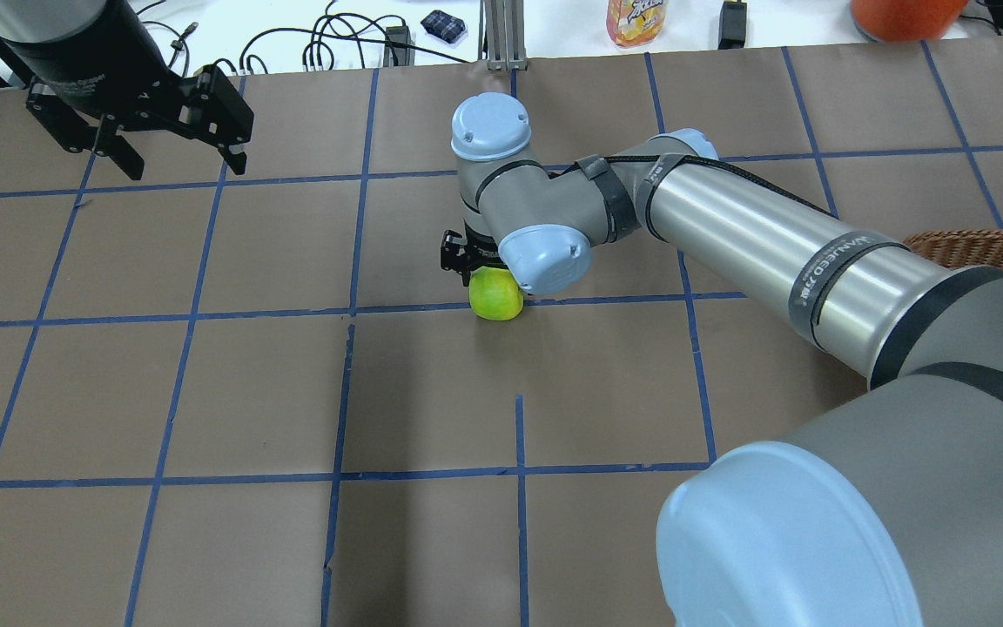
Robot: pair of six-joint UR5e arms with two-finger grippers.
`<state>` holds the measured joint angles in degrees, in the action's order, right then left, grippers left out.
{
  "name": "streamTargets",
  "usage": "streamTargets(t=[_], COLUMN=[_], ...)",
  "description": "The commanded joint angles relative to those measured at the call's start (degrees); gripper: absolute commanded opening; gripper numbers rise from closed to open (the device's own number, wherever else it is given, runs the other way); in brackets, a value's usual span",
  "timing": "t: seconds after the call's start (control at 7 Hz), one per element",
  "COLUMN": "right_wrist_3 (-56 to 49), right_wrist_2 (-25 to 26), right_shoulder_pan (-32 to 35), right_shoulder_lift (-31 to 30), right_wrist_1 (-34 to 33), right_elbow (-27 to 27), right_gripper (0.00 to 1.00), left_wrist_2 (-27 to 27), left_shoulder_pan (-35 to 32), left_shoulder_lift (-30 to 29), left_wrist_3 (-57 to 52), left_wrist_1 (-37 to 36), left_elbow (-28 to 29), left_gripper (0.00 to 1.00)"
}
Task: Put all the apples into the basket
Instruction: 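Lower the right gripper onto the green apple and grasp it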
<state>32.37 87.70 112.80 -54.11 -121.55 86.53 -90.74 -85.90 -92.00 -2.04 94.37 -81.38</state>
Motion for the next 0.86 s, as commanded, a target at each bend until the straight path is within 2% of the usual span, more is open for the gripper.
streamTargets(t=[0.0, 0.14, 0.29, 0.43, 0.71], right_wrist_3=[-3.53, -6.76, -14.02, -24.53, -33.81], right_wrist_2=[0.20, 0.20, -0.24, -0.68, 1.15], right_shoulder_pan=[-0.13, -2.22, -7.20, -14.12, -27.22], right_shoulder_lift=[-0.38, -2.04, -5.19, -9.92, -15.31], right_wrist_1=[0.43, 1.13, 6.71, 13.98, 21.68], right_elbow=[-0.22, -0.14, -0.57, 0.03, 0.65], right_gripper=[0.60, 0.59, 0.59, 0.59, 0.59], left_wrist_2=[0.31, 0.56, 0.65, 0.65, 0.65], left_shoulder_pan=[0.74, 0.56, 0.56, 0.56, 0.56], left_shoulder_lift=[-0.63, -0.72, -0.72, -0.81, -0.72], left_wrist_3=[0.01, 0.01, 0.01, 0.01, 0.01], left_wrist_1=[0.38, 0.64, 0.82, 0.82, 0.82], left_elbow=[0.18, 0.09, 0.26, 0.26, 0.09], left_gripper=[1.00, 1.00, 1.00, 1.00, 1.00])
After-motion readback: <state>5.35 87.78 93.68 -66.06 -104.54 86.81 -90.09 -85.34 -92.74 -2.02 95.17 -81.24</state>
